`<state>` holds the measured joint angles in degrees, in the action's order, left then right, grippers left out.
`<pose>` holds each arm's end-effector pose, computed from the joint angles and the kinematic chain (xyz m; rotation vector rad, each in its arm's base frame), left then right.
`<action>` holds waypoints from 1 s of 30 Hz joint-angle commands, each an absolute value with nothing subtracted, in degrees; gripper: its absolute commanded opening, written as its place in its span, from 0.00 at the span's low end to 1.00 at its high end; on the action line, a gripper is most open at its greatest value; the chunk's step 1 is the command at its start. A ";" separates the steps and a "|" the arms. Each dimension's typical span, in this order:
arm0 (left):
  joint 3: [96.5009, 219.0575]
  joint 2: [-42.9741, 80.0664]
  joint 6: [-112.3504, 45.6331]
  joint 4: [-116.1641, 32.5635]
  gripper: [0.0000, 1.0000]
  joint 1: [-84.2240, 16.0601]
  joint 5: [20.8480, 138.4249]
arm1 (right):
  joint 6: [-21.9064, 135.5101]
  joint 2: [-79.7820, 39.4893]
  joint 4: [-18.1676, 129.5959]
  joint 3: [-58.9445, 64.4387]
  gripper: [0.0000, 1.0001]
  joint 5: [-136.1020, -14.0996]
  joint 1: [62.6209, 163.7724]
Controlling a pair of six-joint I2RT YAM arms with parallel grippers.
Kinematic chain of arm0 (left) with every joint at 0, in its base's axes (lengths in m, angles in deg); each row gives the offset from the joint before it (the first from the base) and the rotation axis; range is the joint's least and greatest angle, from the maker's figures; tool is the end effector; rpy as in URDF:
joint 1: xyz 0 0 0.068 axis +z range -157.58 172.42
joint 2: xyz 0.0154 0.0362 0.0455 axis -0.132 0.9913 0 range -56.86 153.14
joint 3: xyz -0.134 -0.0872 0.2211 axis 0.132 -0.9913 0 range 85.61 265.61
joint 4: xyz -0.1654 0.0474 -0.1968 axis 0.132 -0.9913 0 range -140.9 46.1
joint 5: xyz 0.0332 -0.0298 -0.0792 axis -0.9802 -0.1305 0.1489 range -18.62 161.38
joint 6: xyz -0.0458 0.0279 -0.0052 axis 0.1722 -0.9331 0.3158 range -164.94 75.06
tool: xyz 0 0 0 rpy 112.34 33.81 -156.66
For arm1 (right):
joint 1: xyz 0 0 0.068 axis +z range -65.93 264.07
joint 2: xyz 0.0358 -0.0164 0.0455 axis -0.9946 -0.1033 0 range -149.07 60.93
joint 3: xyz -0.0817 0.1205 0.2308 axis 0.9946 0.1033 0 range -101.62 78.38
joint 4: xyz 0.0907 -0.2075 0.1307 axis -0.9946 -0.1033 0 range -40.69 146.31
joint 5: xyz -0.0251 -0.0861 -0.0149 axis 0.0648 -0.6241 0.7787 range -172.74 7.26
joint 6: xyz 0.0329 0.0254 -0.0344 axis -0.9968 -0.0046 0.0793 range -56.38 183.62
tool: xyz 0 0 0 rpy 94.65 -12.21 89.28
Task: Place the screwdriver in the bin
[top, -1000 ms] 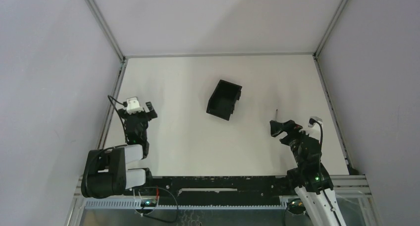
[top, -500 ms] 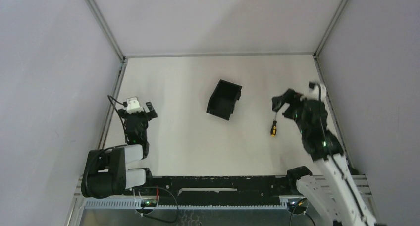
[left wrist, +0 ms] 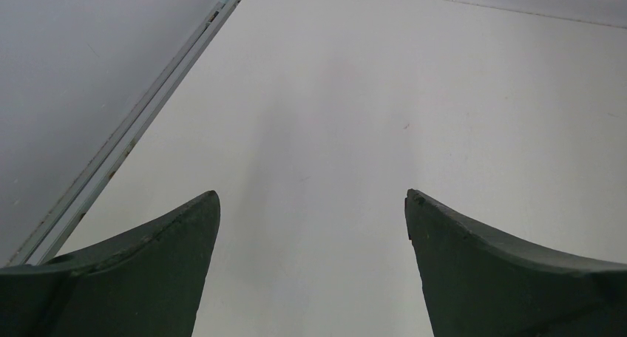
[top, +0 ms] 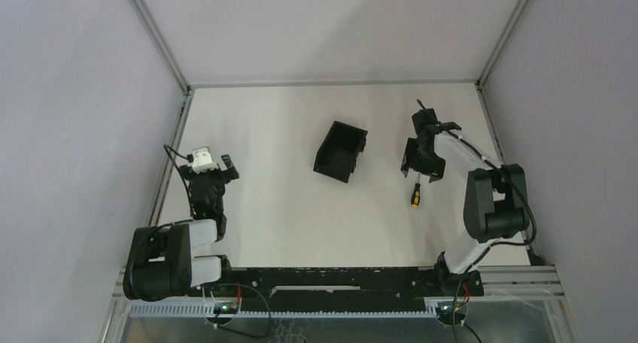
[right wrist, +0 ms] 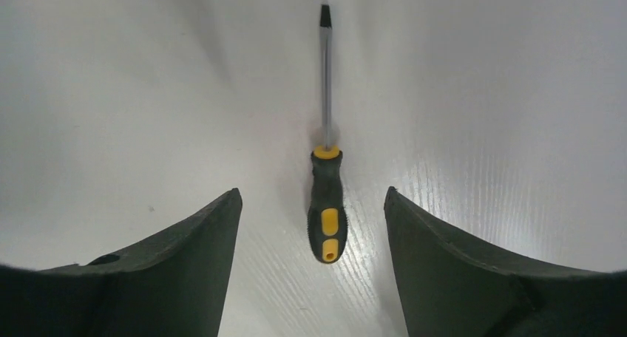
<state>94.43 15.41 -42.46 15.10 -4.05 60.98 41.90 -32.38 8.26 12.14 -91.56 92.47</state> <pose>0.2107 0.0194 0.1642 -0.2244 1.6343 0.1636 0.3063 0.0397 0.2135 0.3588 2.8267 -0.1155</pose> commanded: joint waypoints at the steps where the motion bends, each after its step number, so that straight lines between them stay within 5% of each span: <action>1: 96.68 15.29 -43.36 16.83 1.00 -4.33 60.54 | 43.59 -36.27 8.78 13.10 0.75 -90.46 90.75; 10: 96.62 15.25 -43.40 16.83 1.00 -4.33 60.49 | 43.51 -43.62 13.12 16.62 0.53 -85.44 90.49; 12: 96.65 15.30 -43.36 16.83 1.00 -4.33 60.53 | 43.53 -43.60 13.02 16.82 0.38 -85.58 90.49; 15: 96.66 15.30 -43.36 16.83 1.00 -4.33 60.51 | 43.66 -42.15 11.53 16.01 0.01 -86.71 90.40; 30: 96.60 15.30 -43.38 16.83 1.00 -4.33 60.48 | 45.51 -37.38 -19.01 -14.45 0.00 -84.43 87.52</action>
